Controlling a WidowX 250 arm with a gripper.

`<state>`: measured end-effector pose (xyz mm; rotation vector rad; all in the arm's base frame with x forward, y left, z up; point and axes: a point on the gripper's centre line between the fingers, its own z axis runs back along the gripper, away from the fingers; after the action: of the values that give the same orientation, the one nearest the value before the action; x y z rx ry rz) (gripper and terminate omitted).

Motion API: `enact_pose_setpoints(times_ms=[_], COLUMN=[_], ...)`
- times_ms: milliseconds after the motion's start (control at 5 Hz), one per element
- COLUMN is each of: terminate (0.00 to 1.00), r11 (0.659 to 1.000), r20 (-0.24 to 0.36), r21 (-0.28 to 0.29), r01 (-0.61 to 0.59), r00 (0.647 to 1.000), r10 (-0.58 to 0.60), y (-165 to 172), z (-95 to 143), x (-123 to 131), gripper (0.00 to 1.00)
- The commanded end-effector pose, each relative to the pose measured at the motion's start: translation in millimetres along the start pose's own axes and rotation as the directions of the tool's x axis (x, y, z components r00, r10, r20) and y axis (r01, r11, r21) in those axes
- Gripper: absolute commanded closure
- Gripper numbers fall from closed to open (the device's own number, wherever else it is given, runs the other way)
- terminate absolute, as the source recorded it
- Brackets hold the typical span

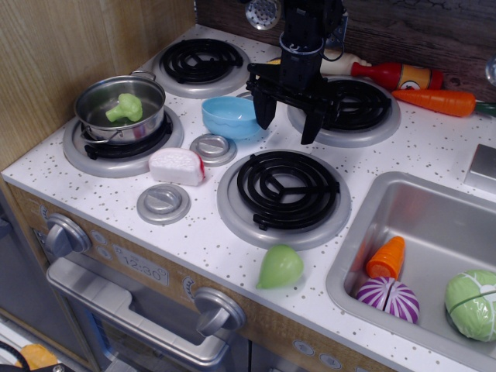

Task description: Take broccoli out of pan

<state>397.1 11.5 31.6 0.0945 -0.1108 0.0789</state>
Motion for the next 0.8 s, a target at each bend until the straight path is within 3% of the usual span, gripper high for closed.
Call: enact_pose_setpoints(times_ms=[0, 400, 600], terminate=[0.00, 0.00, 0.00], r11=[1.000, 0.975, 0.955], r20=[0.000, -0.043, -0.006], r21=[0.000, 0.220, 0.291], r01=[0.000, -0.019, -0.050], r00=[1.000, 0.999, 0.999], r10=[0.000, 0.030, 0.054], y=[0.0, 54.8, 94.9], z=[0.0, 96.4, 110.0], x=[0.0, -22.6, -37.1], gripper=[0.00, 0.00, 0.00])
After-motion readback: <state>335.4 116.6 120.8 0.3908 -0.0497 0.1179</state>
